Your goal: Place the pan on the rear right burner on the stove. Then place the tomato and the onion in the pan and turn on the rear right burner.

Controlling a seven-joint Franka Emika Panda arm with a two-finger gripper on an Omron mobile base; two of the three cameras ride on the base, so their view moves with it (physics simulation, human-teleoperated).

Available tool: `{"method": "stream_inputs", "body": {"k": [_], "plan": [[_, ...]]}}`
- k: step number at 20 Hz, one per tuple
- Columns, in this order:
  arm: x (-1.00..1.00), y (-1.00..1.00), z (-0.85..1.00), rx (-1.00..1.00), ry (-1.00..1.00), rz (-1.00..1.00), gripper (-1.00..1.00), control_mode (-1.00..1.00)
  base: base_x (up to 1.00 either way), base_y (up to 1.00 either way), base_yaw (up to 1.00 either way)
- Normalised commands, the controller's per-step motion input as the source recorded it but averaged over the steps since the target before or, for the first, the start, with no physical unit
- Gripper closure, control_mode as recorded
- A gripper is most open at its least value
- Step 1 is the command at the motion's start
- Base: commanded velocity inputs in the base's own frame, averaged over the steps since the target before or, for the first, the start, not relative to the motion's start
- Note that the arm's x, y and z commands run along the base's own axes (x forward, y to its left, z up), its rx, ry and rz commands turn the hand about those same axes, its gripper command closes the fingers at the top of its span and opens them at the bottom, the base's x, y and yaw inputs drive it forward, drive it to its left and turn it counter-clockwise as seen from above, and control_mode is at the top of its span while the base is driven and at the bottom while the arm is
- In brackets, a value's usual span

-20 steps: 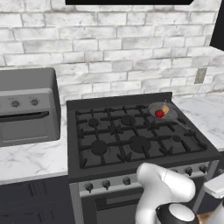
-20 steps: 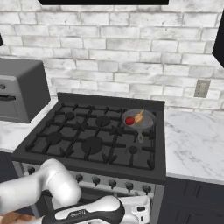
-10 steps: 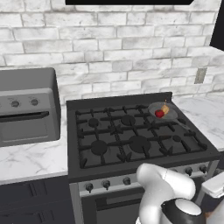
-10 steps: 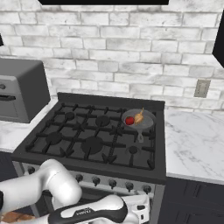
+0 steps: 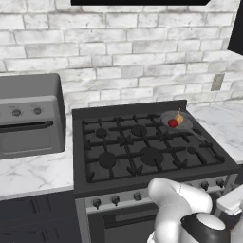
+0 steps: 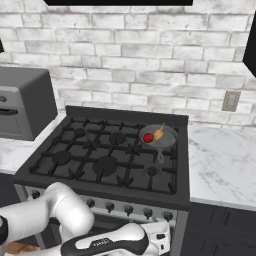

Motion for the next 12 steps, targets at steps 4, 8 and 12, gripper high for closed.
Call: {"method": "stream_inputs", "body": {"k": [4, 8, 12], "plan": [[0.09, 0.06, -0.06, 0.00, -0.01, 0.02, -1.00, -1.00, 0.00, 0.00, 0.00], [0.08, 0.08, -0.10, 0.00, 0.00, 0.02, -1.00, -1.00, 0.00, 0.00, 0.00], [0.13, 0.09, -0.11, 0.00, 0.00, 0.00, -1.00, -1.00, 0.00, 0.00, 0.00]]}}
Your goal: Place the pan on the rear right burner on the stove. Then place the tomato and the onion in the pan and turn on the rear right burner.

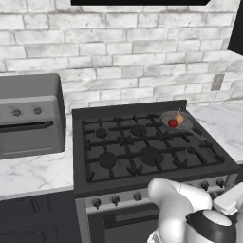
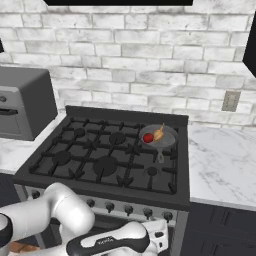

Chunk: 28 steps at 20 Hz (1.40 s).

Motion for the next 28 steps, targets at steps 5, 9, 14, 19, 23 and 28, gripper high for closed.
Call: {"method": "stream_inputs", "body": {"k": [5, 9, 14, 19, 23, 28], "plan": [[0.20, 0.09, -0.16, 0.00, 0.00, 0.00, -1.00, -1.00, 0.00, 0.00, 0.00], [0.19, 0.03, -0.18, 0.00, 0.00, 0.00, -1.00, -1.00, 0.00, 0.00, 0.00], [0.10, 0.00, -0.16, 0.00, 0.00, 0.00, -1.00, -1.00, 0.00, 0.00, 0.00], [0.08, 0.00, -0.20, 0.00, 0.00, 0.00, -1.00, -1.00, 0.00, 0.00, 0.00], [0.08, 0.00, -0.18, 0.00, 0.00, 0.00, -1.00, -1.00, 0.00, 0.00, 0.00], [0.10, 0.00, -0.11, 0.00, 0.00, 0.00, -1.00, -1.00, 0.00, 0.00, 0.00]]}}
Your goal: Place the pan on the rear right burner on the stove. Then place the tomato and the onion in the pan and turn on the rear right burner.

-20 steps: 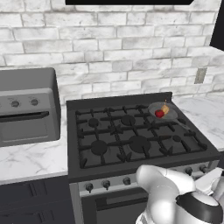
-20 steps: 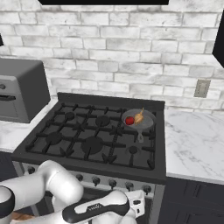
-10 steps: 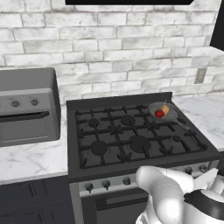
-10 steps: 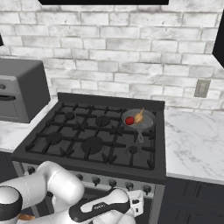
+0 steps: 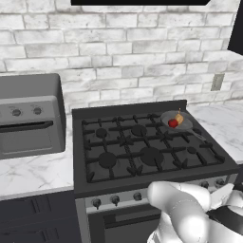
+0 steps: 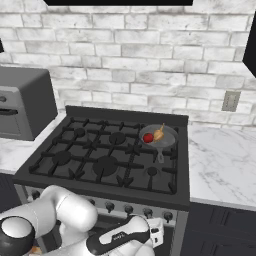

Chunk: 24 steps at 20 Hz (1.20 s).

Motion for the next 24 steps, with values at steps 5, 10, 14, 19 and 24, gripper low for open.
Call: {"method": "stream_inputs", "body": {"k": [5, 10, 14, 19, 24], "plan": [[0.12, 0.00, -0.10, 0.00, 0.00, 0.00, -1.00, -1.00, 0.00, 0.00, 0.00], [0.11, -0.07, -0.10, 0.00, 0.00, 0.00, -1.00, -1.00, 0.00, 0.00, 0.00], [0.04, -0.17, -0.10, 0.00, 0.00, 0.00, -1.00, -1.00, 0.00, 0.00, 0.00], [0.06, -0.13, -0.09, 0.00, 0.00, 0.00, -1.00, -1.00, 0.00, 0.00, 0.00], [0.11, -0.02, -0.10, 0.00, 0.00, 0.00, -1.00, -1.00, 0.00, 0.00, 0.00]]}}
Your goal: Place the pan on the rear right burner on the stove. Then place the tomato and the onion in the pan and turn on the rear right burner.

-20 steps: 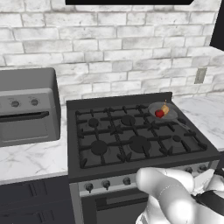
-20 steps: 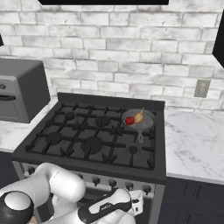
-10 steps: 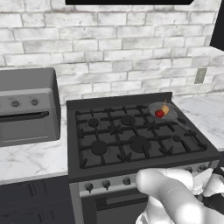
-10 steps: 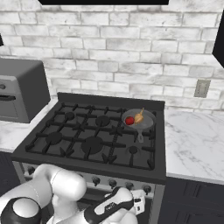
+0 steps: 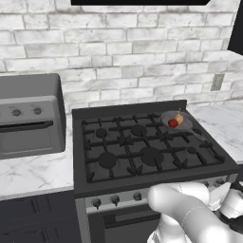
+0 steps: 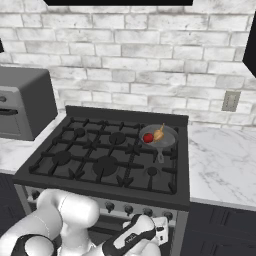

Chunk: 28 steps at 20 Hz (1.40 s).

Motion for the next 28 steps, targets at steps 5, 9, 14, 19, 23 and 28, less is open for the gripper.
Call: {"method": "stream_inputs", "body": {"k": [5, 9, 14, 19, 23, 28], "plan": [[0.18, 0.00, -0.09, 0.00, 0.00, 0.00, -1.00, -1.00, 0.00, 0.00, 0.00], [0.20, 0.00, -0.07, 0.00, 0.00, 0.00, -1.00, -1.00, 0.00, 0.00, 0.00], [0.10, -0.04, -0.08, 0.00, 0.00, 0.00, -1.00, -1.00, 0.00, 0.00, 0.00], [0.03, -0.05, -0.11, 0.00, 0.00, 0.00, -1.00, -1.00, 0.00, 0.00, 0.00], [0.06, -0.01, -0.12, 0.00, 0.00, 0.00, -1.00, -1.00, 0.00, 0.00, 0.00], [0.08, -0.03, -0.06, 0.00, 0.00, 0.00, -1.00, -1.00, 0.00, 0.00, 0.00]]}}
